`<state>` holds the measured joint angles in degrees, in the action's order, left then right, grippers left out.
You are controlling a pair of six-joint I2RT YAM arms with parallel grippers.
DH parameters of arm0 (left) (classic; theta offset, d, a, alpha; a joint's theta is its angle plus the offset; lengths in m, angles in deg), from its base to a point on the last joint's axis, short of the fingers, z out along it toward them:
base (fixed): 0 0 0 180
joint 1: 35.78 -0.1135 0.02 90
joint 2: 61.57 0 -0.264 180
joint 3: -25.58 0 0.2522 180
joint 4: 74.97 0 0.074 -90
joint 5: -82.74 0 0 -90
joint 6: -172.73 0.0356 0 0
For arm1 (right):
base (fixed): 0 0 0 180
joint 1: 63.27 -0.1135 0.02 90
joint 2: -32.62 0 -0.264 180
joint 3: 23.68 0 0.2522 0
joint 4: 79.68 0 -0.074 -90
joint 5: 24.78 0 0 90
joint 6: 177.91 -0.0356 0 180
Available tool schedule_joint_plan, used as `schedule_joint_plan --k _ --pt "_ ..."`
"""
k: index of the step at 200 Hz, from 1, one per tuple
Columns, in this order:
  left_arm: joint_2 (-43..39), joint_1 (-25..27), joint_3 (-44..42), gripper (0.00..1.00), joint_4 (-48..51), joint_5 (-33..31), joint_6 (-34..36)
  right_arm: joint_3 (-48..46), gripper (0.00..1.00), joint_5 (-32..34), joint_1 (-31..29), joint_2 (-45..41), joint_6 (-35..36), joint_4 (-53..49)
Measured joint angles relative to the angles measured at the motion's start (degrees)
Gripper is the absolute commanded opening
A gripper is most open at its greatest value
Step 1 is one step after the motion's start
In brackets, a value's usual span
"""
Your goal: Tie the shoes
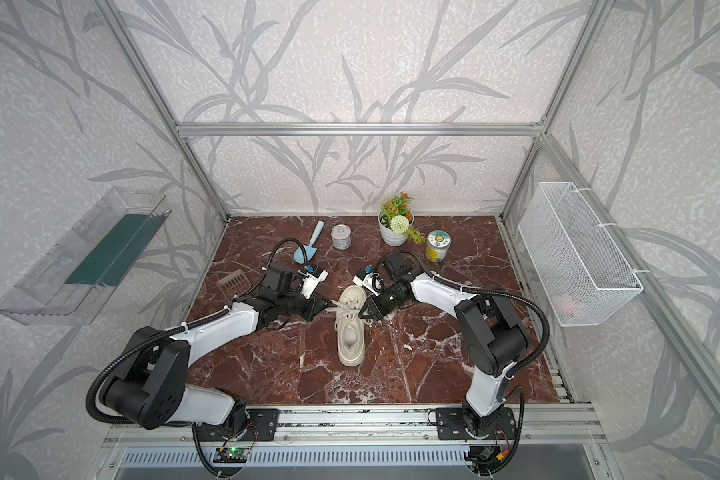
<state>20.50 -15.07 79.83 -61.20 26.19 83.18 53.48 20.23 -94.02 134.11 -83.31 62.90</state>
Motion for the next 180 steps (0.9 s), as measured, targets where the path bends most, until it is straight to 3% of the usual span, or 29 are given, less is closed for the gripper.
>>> schedule_joint_plan --k 180 --pt "0.02 -0.28 0.17 0.0 0.81 -1.81 -1.57 -3.61 0.0 -0.09 0.87 -1.46 0.02 2.03"
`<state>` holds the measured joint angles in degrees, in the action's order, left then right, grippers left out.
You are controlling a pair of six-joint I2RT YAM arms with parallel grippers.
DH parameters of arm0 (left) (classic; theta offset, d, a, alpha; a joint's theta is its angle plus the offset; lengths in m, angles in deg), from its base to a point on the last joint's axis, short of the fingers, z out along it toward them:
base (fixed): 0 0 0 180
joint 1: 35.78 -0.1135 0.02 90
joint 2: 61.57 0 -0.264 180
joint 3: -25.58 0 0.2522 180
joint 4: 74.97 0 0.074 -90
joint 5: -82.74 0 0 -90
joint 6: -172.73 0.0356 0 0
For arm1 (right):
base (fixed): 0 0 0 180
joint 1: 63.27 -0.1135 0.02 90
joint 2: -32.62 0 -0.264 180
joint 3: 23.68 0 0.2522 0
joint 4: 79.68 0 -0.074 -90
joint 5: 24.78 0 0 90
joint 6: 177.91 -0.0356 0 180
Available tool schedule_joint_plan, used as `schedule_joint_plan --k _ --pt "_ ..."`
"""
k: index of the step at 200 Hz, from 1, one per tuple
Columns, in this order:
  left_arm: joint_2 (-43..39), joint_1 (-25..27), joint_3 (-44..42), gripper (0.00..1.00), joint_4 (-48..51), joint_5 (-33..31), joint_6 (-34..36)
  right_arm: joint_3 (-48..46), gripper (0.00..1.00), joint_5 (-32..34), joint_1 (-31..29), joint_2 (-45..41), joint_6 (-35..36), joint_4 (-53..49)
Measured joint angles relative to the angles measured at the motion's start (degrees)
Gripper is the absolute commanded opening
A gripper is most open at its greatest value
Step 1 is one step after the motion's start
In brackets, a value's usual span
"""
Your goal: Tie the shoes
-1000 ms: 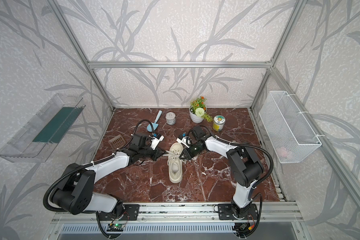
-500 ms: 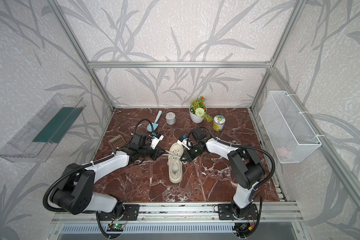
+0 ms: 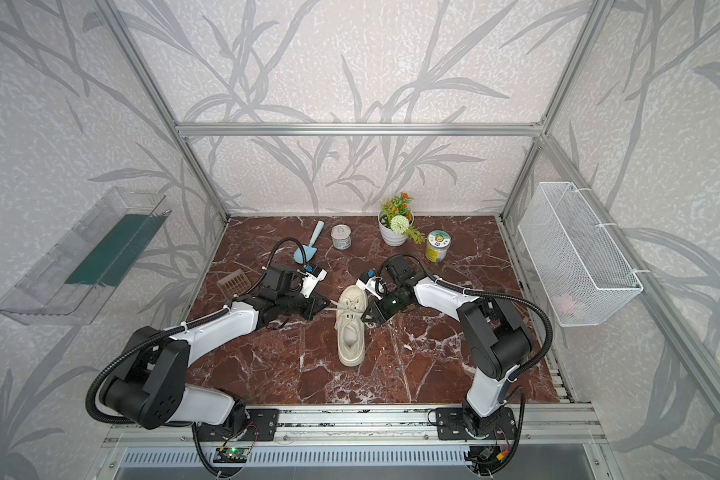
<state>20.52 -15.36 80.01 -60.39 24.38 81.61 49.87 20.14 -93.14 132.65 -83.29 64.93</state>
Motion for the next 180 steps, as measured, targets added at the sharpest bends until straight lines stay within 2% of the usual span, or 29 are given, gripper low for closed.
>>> schedule_joint_plan --k 180 --pt "0.31 -1.14 -2.4 0.0 -3.15 1.38 -2.49 -1.81 0.0 -1.16 0.44 -0.11 0.11 2.25"
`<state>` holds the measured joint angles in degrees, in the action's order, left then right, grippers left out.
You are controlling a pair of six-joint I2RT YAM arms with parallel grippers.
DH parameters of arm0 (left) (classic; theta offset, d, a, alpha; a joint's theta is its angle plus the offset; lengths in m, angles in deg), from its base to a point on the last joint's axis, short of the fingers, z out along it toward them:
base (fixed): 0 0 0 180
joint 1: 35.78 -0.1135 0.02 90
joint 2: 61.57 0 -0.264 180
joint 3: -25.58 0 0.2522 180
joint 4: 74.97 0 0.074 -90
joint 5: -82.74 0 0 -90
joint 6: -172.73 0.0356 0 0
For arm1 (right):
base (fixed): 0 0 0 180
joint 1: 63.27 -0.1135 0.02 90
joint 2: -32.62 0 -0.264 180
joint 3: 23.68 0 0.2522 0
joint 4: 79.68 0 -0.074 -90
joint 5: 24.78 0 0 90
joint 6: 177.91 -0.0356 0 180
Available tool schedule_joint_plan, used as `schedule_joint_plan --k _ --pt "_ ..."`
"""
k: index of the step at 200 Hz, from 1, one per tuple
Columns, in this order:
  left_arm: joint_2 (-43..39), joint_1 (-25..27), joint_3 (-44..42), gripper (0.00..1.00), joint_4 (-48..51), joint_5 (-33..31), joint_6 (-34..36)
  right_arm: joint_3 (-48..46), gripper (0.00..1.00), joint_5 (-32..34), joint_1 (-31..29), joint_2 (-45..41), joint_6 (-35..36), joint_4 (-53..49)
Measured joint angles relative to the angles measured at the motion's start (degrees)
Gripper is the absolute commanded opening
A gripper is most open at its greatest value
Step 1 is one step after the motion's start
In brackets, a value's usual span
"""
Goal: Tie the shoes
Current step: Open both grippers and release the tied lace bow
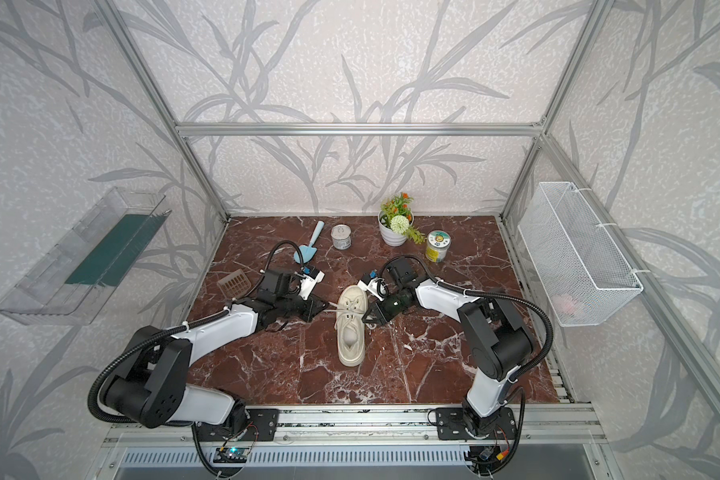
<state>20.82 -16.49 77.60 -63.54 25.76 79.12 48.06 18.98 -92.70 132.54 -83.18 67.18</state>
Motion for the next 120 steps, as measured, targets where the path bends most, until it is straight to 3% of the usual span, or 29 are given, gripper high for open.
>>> schedule_joint_plan --k 4,16,26,53,86,96,113,117,120 --pt "0.11 -0.07 0.0 0.02 -0.15 0.28 0.09 0.0 0.06 -0.31 0.02 0.0 0.0 0.0" --pt "0.48 -0.37 0.0 0.25 -0.66 1.36 0.61 0.0 0.23 -0.98 -0.04 0.0 -0.33 0.0" --pt "0.85 -0.74 0.0 0.39 -0.98 1.53 0.55 0.0 0.34 -0.98 -0.33 0.0 -0.48 -0.39" --pt "1.25 -1.99 -0.02 0.63 -1.73 1.55 -0.35 0.0 0.55 -0.28 -0.42 -0.98 -1.07 -1.77" --pt "-0.2 -2.1 -0.35 0.83 -4.55 0.72 -1.44 0.0 0.72 0.85 0.13 -4.31 -1.27 -3.48" --pt "-1.22 -2.12 -0.66 0.98 -5.29 -0.04 -1.86 -0.24 0.77 1.27 0.76 -5.46 -1.29 -3.74" --pt "-3.61 -2.27 -1.86 0.99 -6.97 -1.2 -3.23 -1.46 0.91 2.29 2.36 -8.11 -1.25 -4.37" --pt "-4.26 -2.32 -2.27 0.99 -7.45 -1.6 -3.61 -1.88 1.0 2.62 2.89 -8.87 -1.25 -4.57" --pt "-4.81 -2.36 -2.64 0.99 -7.85 -1.77 -3.76 -2.12 0.99 2.84 3.15 -9.38 -1.18 -4.63"
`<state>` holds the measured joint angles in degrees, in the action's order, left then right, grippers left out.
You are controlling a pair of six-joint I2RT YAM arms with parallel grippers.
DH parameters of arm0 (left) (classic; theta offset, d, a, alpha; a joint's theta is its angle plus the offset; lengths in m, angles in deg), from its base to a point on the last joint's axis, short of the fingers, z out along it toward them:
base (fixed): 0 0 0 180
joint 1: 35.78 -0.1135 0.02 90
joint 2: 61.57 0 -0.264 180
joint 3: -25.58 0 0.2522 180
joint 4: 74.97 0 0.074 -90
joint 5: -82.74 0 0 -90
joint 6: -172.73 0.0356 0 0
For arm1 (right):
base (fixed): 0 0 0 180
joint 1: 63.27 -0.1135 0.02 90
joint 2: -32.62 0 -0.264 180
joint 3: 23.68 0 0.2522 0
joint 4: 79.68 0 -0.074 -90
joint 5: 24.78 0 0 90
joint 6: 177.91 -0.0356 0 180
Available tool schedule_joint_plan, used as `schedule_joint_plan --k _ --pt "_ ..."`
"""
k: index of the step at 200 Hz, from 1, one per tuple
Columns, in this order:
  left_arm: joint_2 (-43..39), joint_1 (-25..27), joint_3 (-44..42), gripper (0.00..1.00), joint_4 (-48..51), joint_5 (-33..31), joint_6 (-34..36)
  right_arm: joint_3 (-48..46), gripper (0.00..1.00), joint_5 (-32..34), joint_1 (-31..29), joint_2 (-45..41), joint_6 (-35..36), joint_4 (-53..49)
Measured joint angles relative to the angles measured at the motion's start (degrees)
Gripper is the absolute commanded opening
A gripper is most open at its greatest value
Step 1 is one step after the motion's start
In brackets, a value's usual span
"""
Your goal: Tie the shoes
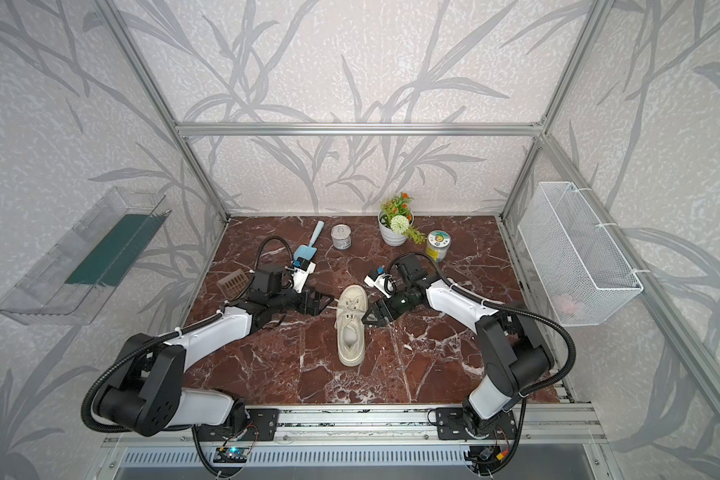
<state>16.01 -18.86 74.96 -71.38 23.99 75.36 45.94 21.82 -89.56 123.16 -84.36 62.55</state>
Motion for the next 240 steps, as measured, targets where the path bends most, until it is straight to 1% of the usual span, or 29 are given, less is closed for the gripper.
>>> schedule_joint_plan --k 34,52,80,117,148,177,193,240 --pt "-6.6 -0.83 -5.33 0.99 -5.22 -5.38 -2.99 -1.99 0.99 2.99 4.57 -6.23 -0.13 -0.85" --pt "-9.6 -1.79 -7.15 0.99 -6.12 -8.11 -4.42 -2.54 0.99 5.35 6.43 -8.46 -0.35 -0.76" --pt "-10.71 -3.37 -6.49 0.97 -5.49 -7.32 -5.09 -3.74 0.99 7.5 7.82 -9.99 -1.16 -0.33" --pt "-7.74 -3.23 -2.51 0.97 -0.57 -2.82 -4.26 -4.63 0.99 7.72 7.8 -9.86 -3.87 0.42" --pt "-6.16 -1.55 -2.4 0.97 -0.13 -2.29 -4.42 -5.07 0.99 8.0 7.8 -9.57 -5.73 1.95" --pt "-3.43 2.16 -0.72 0.94 2.6 -4.2 -3.48 -5.49 0.99 8.0 7.8 -9.53 -6.29 2.08" --pt "-1.36 3.72 0.0 0.94 3.41 -5.79 -2.84 -5.49 0.99 8.0 7.8 -9.53 -6.34 2.14" --pt "2.71 5.25 0.17 0.93 6.8 -11.87 -2.03 -5.49 0.99 8.02 7.8 -9.53 -6.25 1.9"
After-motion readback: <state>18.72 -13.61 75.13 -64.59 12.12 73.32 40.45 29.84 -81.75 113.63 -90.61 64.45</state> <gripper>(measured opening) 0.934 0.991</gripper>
